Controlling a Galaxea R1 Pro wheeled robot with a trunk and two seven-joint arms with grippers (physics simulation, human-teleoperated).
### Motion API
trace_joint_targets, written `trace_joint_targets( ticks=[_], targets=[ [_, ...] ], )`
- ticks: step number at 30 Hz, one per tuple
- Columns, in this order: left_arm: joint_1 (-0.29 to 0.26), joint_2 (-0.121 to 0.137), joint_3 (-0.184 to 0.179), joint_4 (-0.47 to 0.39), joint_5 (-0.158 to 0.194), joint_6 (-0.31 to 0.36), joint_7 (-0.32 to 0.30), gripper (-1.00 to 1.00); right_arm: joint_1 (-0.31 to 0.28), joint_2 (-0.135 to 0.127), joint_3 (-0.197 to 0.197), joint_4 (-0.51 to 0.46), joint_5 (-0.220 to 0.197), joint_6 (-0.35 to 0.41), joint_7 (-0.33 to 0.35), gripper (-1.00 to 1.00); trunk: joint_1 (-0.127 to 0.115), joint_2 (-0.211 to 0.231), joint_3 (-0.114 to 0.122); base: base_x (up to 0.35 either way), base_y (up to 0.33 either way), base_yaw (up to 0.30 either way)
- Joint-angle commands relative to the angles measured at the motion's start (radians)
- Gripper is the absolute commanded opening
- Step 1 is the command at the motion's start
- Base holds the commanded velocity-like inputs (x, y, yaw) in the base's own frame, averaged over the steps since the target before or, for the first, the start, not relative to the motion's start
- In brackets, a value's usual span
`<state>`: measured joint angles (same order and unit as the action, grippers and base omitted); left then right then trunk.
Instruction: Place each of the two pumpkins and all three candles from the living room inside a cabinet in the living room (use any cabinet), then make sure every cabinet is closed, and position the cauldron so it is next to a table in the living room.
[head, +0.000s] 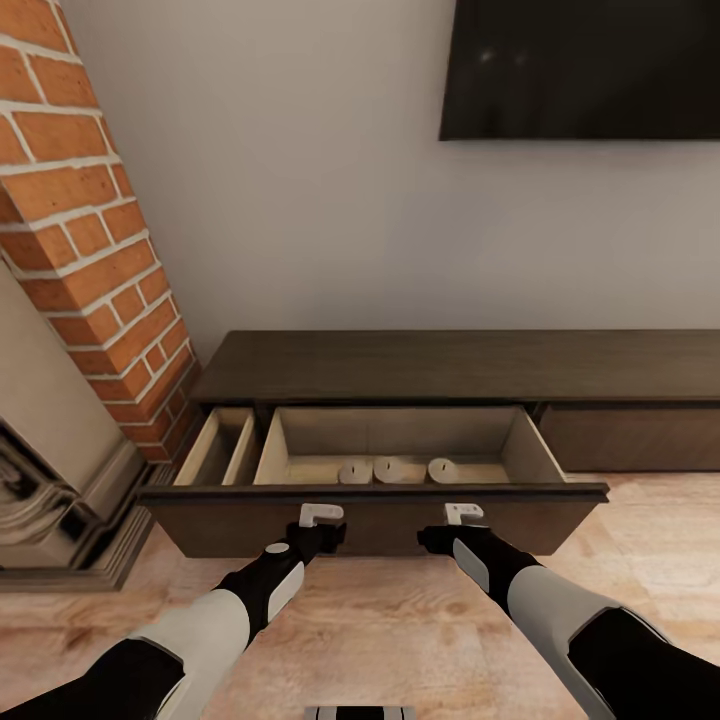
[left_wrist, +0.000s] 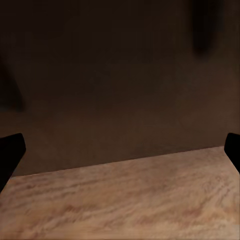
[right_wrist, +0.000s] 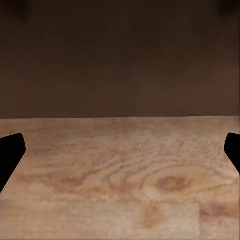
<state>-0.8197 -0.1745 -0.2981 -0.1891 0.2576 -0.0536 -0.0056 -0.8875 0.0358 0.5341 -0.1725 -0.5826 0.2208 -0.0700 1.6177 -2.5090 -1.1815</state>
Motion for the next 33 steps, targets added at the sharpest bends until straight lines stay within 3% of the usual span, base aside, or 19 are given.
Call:
trace_joint_targets(
  ticks=[1,16,33],
  targets=[
    [-0.001,0.0,-0.006,0.002,0.009,-0.005,-0.001,1.0,-0.001,0.0,0.01,-0.002,-0.006,0.005,-0.007,1.0,0.0,0.0,-0.001,0.288,0.0,0.0],
    [-0.001,0.0,-0.006,0.002,0.009,-0.005,-0.001,1.0,-0.001,0.0,0.01,-0.002,-0.005,0.005,-0.007,1.0,0.0,0.0,-0.001,0.141,0.0,0.0],
    [-0.001,0.0,-0.006,0.002,0.009,-0.005,-0.001,1.0,-0.001,0.001,0.011,-0.003,-0.003,0.005,-0.007,1.0,0.0,0.0,-0.001,0.231,0.0,0.0]
  ],
)
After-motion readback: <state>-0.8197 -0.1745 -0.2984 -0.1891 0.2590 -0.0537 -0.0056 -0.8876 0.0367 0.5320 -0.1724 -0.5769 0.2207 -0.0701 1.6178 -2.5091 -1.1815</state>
